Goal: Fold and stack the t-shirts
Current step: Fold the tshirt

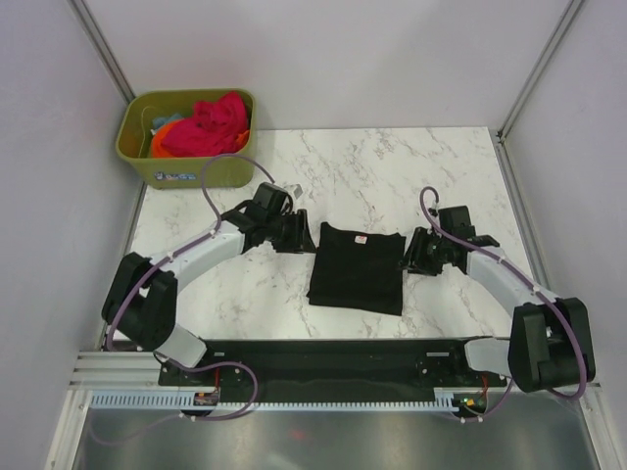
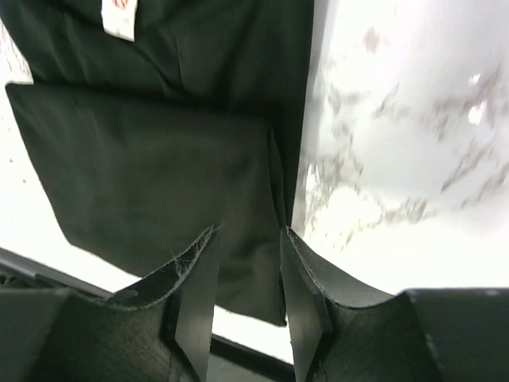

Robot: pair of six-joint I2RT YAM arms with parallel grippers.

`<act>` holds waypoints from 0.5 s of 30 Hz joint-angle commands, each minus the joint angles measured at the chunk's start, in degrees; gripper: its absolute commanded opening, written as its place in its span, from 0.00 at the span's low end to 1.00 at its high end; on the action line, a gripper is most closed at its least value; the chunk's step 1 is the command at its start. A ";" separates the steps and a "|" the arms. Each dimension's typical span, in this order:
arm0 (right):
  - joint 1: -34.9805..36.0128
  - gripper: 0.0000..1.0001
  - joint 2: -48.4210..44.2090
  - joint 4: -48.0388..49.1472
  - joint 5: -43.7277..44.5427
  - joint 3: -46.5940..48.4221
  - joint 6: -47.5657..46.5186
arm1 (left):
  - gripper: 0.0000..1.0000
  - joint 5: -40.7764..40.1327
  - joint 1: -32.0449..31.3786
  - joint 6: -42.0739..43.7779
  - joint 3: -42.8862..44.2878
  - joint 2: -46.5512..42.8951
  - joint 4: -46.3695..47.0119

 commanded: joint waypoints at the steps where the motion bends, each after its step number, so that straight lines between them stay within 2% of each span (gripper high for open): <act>1: -0.03 0.44 4.78 -0.46 3.33 4.84 -6.42 | 0.49 2.27 0.11 6.28 2.97 5.10 5.56; 7: 0.05 0.44 12.35 1.30 2.19 9.94 -10.12 | 0.52 4.73 0.72 13.57 6.83 12.14 7.14; 15: -0.03 0.44 17.72 1.74 0.79 13.55 -13.37 | 0.52 5.61 0.72 18.68 7.37 15.23 8.20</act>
